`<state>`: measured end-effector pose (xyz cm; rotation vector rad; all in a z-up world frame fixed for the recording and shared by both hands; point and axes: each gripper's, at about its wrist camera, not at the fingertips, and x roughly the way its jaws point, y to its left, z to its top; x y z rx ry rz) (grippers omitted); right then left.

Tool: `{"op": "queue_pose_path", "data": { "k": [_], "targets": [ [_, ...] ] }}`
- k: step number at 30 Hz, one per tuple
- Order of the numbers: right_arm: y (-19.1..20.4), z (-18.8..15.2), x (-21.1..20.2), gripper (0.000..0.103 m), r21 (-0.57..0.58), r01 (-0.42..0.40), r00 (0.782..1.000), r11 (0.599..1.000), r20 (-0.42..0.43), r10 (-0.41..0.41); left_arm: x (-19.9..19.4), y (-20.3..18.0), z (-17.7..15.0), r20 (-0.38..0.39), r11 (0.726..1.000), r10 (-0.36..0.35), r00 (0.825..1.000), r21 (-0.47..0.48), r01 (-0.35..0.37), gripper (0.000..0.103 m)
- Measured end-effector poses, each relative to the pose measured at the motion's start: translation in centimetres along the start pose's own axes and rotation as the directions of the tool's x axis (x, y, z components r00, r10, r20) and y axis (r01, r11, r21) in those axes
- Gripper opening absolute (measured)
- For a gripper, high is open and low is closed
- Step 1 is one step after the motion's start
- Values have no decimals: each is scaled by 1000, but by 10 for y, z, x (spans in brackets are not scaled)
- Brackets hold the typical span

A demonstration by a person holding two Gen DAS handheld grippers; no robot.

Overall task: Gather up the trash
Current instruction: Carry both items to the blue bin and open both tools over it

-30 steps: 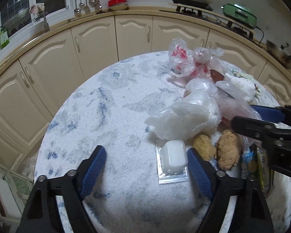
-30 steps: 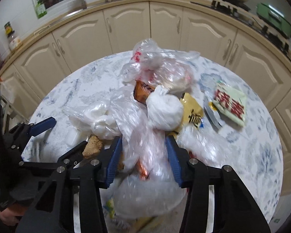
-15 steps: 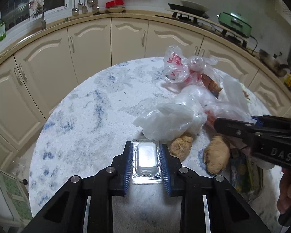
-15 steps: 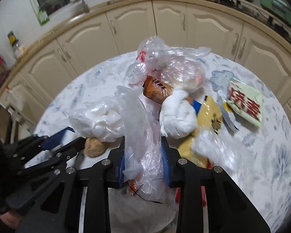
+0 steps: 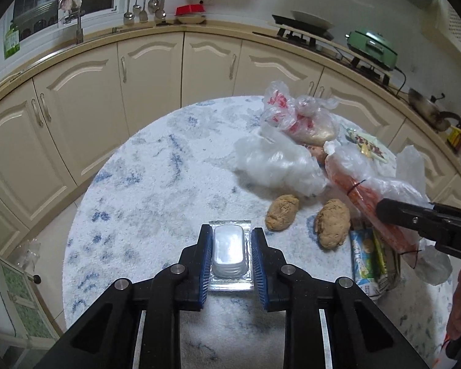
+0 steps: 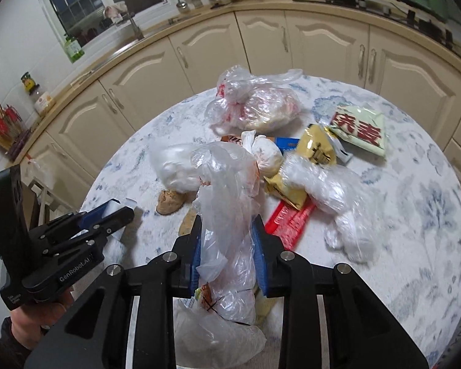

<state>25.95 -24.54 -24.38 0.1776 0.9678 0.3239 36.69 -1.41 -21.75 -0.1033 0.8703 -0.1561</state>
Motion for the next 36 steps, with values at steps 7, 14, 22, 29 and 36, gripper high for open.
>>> {"op": "queue_pose_path", "data": {
  "k": [7,14,22,29,36],
  "targets": [
    [-9,-5,-25,29,24,3,999,1000,48,-4,-103,2,-76,61,999,-26,998,35,24,21],
    [-28,-13,-61,29,67,15,993,998,113,-23,-137,-33,-75,112,993,-78,991,93,67,21],
    [-69,-23,-132,29,141,55,968,988,237,-88,-166,-109,-66,174,967,-176,969,216,137,21],
    [-128,-53,-204,29,264,130,924,956,317,-213,-178,-189,-68,172,910,-303,937,343,231,21],
    [-188,-93,-273,29,407,220,861,887,347,-373,-178,-279,-79,123,820,-434,893,465,335,21]
  ]
}}
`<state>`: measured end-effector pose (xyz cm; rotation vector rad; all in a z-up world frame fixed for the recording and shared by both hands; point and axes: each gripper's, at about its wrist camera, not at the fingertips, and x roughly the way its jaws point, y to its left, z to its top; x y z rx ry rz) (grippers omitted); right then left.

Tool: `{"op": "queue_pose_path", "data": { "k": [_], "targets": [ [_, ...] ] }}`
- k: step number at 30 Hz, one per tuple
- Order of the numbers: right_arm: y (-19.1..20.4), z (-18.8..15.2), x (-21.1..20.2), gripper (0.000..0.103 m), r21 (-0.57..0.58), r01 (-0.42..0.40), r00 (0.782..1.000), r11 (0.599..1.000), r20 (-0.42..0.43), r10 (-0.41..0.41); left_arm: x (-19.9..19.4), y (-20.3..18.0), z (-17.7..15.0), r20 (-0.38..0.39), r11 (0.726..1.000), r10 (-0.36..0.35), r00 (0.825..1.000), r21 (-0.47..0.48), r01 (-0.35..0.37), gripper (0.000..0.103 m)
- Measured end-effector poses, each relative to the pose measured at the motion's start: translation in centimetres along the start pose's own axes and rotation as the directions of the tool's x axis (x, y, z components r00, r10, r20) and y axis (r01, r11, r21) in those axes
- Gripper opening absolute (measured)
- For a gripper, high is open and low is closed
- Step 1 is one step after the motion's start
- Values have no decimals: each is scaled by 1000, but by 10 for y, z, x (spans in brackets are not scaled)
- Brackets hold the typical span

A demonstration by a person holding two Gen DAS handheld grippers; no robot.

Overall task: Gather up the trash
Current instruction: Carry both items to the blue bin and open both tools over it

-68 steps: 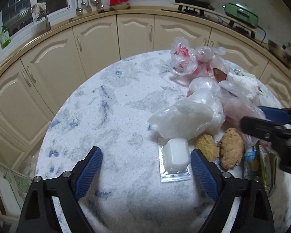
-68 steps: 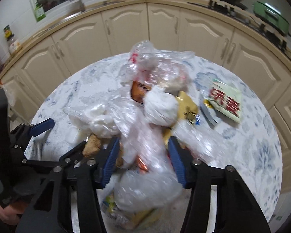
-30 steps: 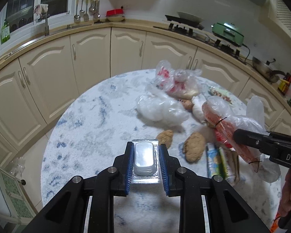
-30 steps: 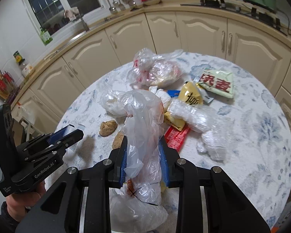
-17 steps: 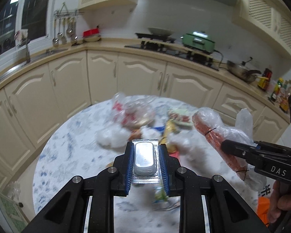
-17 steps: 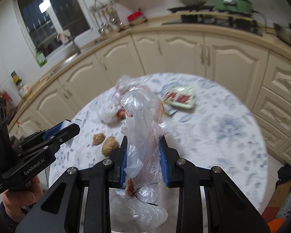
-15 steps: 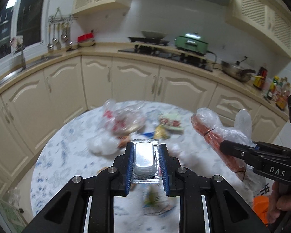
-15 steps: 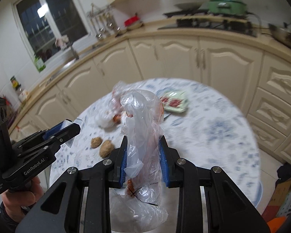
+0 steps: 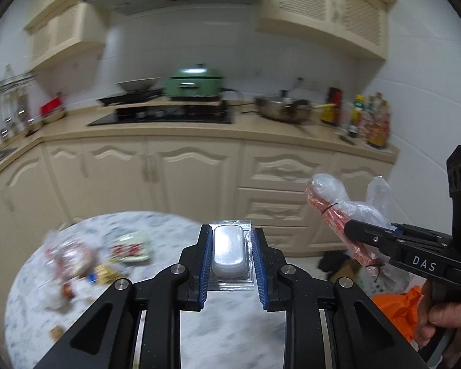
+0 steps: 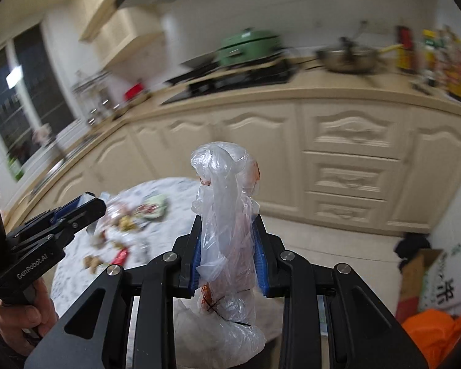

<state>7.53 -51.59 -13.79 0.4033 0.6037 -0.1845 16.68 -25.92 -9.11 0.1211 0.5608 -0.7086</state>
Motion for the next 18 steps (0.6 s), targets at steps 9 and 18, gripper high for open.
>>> {"op": "queue_pose_path", "data": {
  "k": [9,18],
  "targets": [
    [-110,-6,-34,29,160,166,985,973,21,-171,75,-78,16,-87,978,-191,978,63,197,21],
    [-189,-34,-4,29,269,220,975,938,-67,-210,170,-118,20,-243,956,-248,938,94,277,21]
  ]
}}
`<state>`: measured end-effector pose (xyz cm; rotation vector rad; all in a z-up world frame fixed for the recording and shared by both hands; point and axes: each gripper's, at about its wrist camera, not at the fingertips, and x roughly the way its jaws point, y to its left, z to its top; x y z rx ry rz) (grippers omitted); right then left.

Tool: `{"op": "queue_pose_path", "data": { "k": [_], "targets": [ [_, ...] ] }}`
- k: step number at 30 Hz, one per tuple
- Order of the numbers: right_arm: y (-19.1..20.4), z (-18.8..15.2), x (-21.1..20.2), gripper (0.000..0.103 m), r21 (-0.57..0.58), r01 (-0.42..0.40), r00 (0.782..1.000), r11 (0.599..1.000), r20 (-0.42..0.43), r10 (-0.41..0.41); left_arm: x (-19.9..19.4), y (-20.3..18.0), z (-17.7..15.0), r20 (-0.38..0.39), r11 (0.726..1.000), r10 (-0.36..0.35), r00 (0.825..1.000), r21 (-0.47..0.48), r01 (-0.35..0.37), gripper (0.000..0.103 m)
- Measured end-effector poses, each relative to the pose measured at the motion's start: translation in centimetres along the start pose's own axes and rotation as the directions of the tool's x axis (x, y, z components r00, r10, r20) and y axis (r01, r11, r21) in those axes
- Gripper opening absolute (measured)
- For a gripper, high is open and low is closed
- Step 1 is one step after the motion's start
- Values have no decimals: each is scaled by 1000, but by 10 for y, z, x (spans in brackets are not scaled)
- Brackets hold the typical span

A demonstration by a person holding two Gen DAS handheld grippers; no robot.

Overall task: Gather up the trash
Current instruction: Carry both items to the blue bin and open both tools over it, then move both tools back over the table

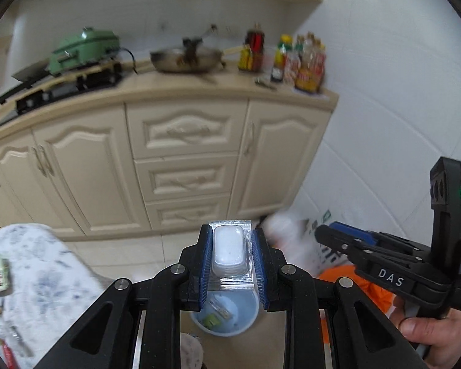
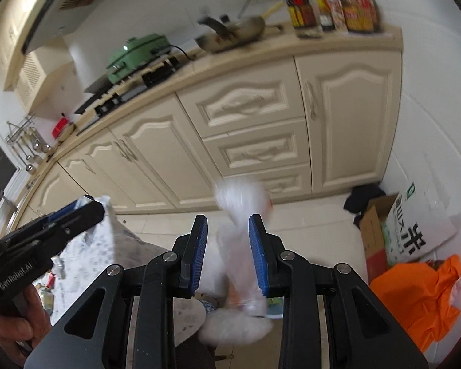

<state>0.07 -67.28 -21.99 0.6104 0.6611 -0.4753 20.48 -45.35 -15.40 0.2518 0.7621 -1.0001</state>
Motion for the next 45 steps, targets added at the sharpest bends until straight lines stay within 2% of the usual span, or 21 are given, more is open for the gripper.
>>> {"op": "queue_pose_path", "data": {
  "k": [2,3,4,6,8,9,10,16,18,20,28,34,38,45],
  "targets": [
    [-10,-7,23,28,17,1,999,1000,-40,0,39,-2,8,-61,1000,-8,998,8,9,21],
    [-19,-12,46,28,32,7,996,999,-85,-4,57,-3,11,-90,1000,3,996,15,-2,22],
    [-26,-16,63,28,36,15,993,999,-121,-11,85,-1,7,-160,1000,1,987,26,3,22],
    [-40,-29,91,30,65,46,983,997,-179,-34,118,1,7,-238,1000,8,971,17,-5,25],
    [-50,-41,98,31,109,59,979,992,-199,-36,147,3,3,-323,999,44,945,45,-31,44],
    [-54,-46,99,33,121,69,978,990,-203,-43,157,5,3,-342,998,49,939,48,-35,68],
    [-57,-49,100,39,128,77,977,989,-207,-49,162,6,4,-343,998,62,937,53,-46,83],
    [-70,-55,95,71,169,127,975,977,-201,-92,171,17,15,-331,994,105,938,49,-94,88],
    [-71,-55,93,84,178,128,977,976,-193,-93,158,20,17,-308,992,128,943,48,-119,91],
    [-67,-54,88,103,180,132,979,975,-179,-99,140,17,10,-282,990,141,949,43,-135,94],
    [-37,-46,63,103,158,119,986,980,-139,-98,50,10,-11,-157,984,177,972,7,-178,98],
    [-1,-37,38,103,108,100,992,989,-91,-90,-34,21,-27,-61,981,191,980,-32,-194,102],
    [28,-31,22,103,69,78,996,995,-57,-74,-94,31,-41,7,974,217,976,-66,-217,102],
    [92,-27,0,103,-22,7,1000,1000,-15,-8,-187,54,-79,93,950,288,953,-151,-273,102]
  ]
}}
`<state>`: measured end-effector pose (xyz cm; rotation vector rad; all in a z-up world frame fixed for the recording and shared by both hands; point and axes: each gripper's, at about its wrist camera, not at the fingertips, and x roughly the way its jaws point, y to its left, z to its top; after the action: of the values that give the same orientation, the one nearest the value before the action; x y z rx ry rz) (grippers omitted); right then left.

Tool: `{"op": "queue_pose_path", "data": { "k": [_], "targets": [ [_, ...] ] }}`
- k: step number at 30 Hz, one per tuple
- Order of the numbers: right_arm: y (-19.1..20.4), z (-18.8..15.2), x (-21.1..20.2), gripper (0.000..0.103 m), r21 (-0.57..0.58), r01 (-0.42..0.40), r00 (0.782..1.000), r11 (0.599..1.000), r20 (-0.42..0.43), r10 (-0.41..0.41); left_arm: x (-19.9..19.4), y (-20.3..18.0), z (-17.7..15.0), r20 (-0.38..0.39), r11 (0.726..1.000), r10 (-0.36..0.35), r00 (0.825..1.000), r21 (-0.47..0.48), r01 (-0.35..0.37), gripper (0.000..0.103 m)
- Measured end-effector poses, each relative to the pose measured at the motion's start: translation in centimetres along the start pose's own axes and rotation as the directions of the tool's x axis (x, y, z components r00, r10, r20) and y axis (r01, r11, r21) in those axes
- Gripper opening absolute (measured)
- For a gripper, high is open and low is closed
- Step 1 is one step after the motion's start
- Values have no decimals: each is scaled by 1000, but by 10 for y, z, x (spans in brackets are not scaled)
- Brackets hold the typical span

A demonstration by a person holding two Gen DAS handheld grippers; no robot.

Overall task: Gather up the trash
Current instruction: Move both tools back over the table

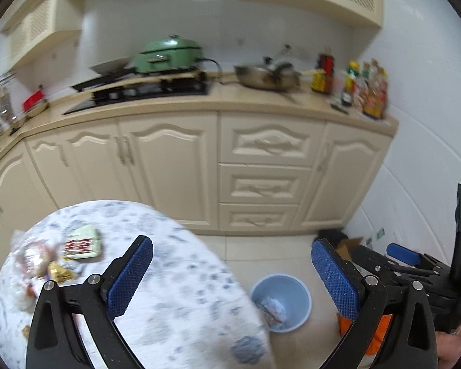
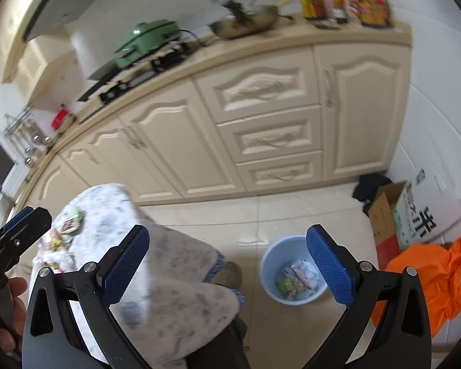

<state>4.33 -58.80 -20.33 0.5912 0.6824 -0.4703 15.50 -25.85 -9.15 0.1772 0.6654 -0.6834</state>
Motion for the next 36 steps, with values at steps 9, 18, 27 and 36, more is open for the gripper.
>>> {"op": "queue_pose_path", "data": {
  "k": [9,18,27,36],
  "targets": [
    [94,-2,-15,103,-147,-105,994,984,18,109,-94,57,-32,94,990,107,990,-106,-97,102],
    [183,-25,-22,103,-287,-209,977,935,-19,213,-171,97,-78,127,948,264,956,-216,-233,102],
    [249,-62,-21,103,-384,-284,958,879,-88,271,-216,123,-113,86,883,396,914,-308,-353,102],
    [298,-109,-7,103,-452,-335,942,826,-189,278,-227,140,-143,13,822,475,880,-362,-439,102]
  ]
}}
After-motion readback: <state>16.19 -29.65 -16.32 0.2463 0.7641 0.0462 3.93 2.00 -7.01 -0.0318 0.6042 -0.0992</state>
